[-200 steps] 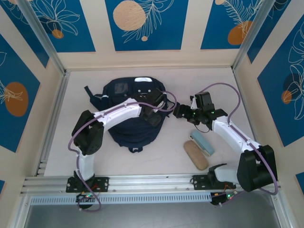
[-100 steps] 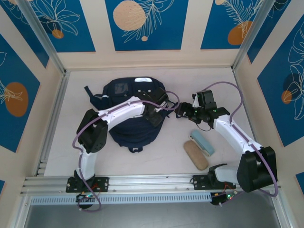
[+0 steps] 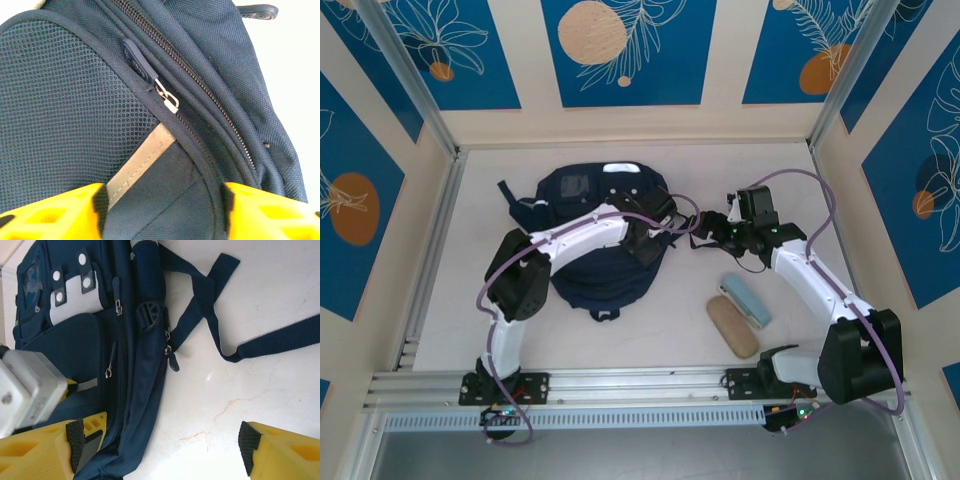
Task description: Pack the student bag
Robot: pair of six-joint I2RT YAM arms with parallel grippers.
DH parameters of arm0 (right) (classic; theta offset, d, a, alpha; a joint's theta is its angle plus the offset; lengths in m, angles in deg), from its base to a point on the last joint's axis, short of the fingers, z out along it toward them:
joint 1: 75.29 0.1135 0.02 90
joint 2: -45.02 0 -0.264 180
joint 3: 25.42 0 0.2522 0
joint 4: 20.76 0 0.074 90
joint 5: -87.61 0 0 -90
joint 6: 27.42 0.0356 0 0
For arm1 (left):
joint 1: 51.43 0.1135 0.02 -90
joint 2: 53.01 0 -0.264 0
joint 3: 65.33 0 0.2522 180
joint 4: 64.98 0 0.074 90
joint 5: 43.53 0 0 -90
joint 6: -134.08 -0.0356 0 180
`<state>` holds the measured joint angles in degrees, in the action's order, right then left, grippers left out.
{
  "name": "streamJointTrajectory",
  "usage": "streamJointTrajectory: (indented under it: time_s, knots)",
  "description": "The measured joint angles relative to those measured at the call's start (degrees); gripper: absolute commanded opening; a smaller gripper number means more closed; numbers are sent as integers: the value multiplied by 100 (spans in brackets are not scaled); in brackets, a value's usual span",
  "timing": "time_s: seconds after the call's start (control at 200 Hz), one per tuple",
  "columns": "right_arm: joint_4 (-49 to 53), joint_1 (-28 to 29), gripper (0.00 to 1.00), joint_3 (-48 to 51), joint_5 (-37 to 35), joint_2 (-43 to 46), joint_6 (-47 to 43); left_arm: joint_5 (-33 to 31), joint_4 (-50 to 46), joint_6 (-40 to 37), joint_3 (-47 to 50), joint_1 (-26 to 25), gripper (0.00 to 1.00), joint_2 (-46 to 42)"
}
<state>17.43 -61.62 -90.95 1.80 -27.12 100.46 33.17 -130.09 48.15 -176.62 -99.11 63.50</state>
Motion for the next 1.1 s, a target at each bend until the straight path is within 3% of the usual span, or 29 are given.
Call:
streamJointTrajectory:
  time_s: [0.21,0.325,0.645,0.765,0.875,1.1]
  knots:
    - [-262,-4,81,-63,116,-216,4,-334,74,-42,483,-44,9,-365]
    - [-400,-4,81,-70,297,-354,4,-442,208,-74,981,-17,0,-981]
    - [-811,361,68,-846,1200,-1390,-87,-496,739,-188,2081,4,0,-2559]
    - [-807,695,60,-1491,1207,-1967,-105,-494,876,-234,2260,4,0,-2765]
    - [-739,931,59,-2061,1036,-2516,-103,-476,949,-256,2321,4,0,-2802]
    - [-297,999,54,-3062,905,-3672,-192,-452,1008,-254,2341,4,0,-2802]
